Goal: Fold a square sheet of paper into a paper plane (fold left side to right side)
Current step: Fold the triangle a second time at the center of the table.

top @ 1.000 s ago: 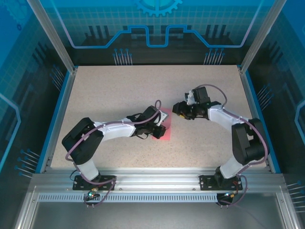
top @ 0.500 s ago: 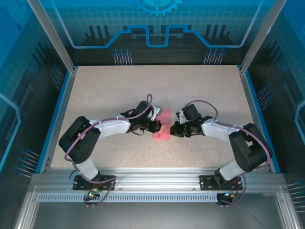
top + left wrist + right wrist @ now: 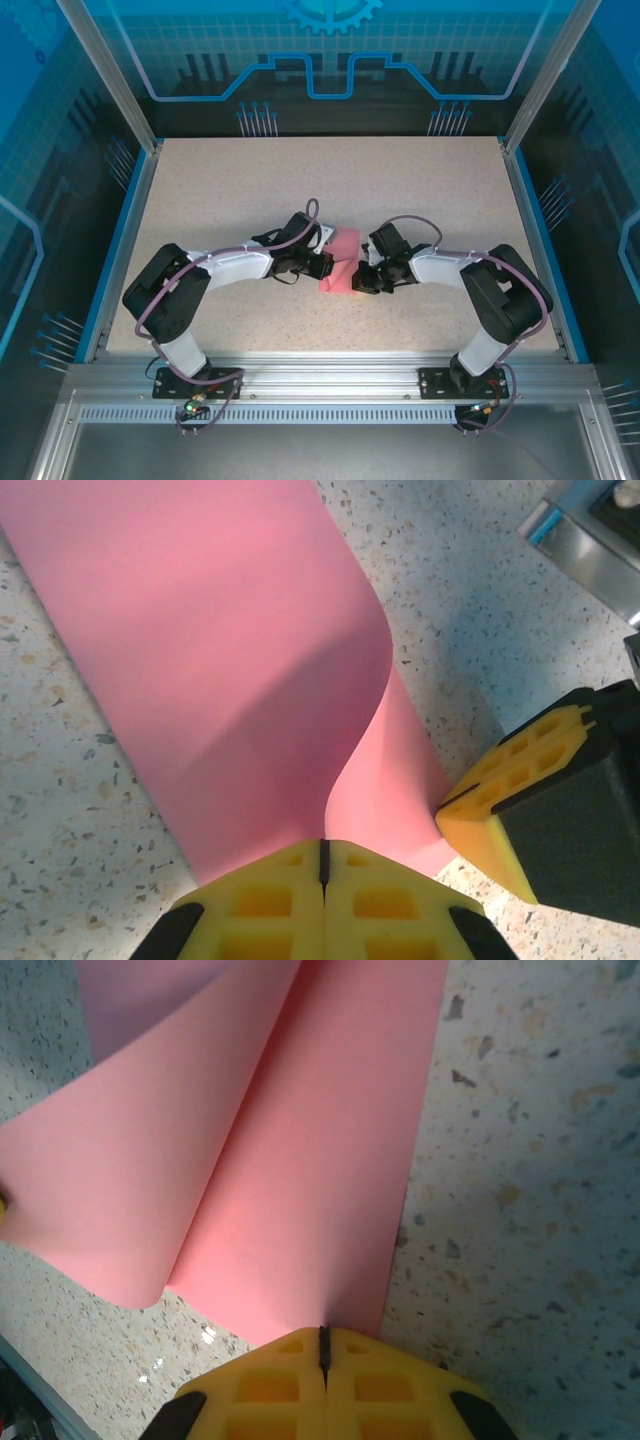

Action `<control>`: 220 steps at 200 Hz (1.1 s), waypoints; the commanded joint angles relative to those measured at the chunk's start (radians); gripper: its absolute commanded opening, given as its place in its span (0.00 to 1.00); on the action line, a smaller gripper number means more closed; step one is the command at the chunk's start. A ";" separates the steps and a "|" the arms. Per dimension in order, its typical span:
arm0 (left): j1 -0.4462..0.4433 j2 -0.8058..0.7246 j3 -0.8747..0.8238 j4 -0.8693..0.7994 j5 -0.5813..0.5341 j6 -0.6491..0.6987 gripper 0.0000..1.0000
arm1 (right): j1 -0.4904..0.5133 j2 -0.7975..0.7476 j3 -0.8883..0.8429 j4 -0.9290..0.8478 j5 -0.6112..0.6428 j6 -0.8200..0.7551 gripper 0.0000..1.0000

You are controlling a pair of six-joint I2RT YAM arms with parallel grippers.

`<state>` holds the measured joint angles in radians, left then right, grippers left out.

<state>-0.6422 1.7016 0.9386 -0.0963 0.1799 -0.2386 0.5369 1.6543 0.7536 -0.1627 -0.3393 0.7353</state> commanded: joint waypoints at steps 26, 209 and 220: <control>0.018 0.003 0.019 -0.027 -0.014 0.032 0.00 | 0.012 0.023 0.045 -0.134 0.075 -0.046 0.00; 0.033 0.094 0.091 -0.039 -0.039 0.076 0.00 | 0.008 0.041 0.075 -0.201 0.092 -0.088 0.00; 0.035 0.099 0.093 -0.039 -0.041 0.078 0.00 | 0.008 0.041 0.073 -0.201 0.093 -0.089 0.00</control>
<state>-0.6193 1.7763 1.0004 -0.1196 0.1532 -0.1928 0.5373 1.6726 0.8261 -0.2996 -0.2726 0.6613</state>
